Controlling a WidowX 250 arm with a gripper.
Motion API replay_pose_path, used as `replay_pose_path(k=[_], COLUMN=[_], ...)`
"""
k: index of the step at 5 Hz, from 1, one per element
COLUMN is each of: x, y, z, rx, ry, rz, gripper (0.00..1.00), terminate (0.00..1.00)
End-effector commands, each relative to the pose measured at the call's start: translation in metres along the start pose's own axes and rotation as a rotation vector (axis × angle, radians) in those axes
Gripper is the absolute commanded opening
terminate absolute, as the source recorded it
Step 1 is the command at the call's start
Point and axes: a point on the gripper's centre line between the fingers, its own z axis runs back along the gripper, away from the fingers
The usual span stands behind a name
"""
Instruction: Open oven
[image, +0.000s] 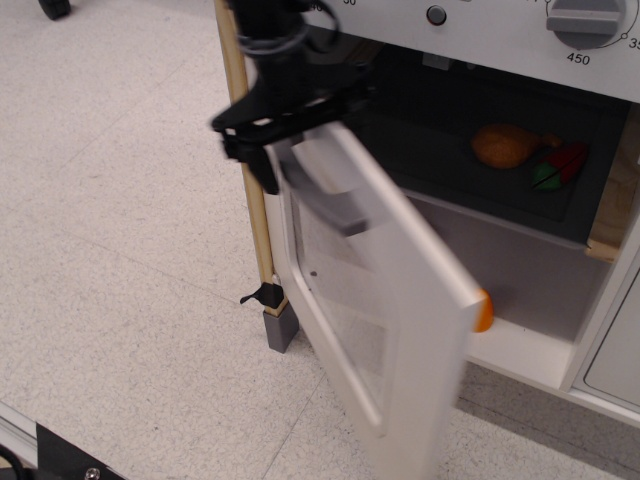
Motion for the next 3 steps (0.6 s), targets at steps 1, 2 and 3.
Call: replay_pose_path(k=[1, 2, 3], x=[0.041, 0.058, 0.079], y=[0.058, 0.072, 0.077], z=[0.017, 0.020, 0.025], rx=[0.047, 0.067, 0.052], ry=[-0.021, 0.008, 0.024], rz=[-0.128, -0.235, -0.364], gripper=[1.00, 1.00, 1.00], terminate=[0.00, 0.00, 1.00])
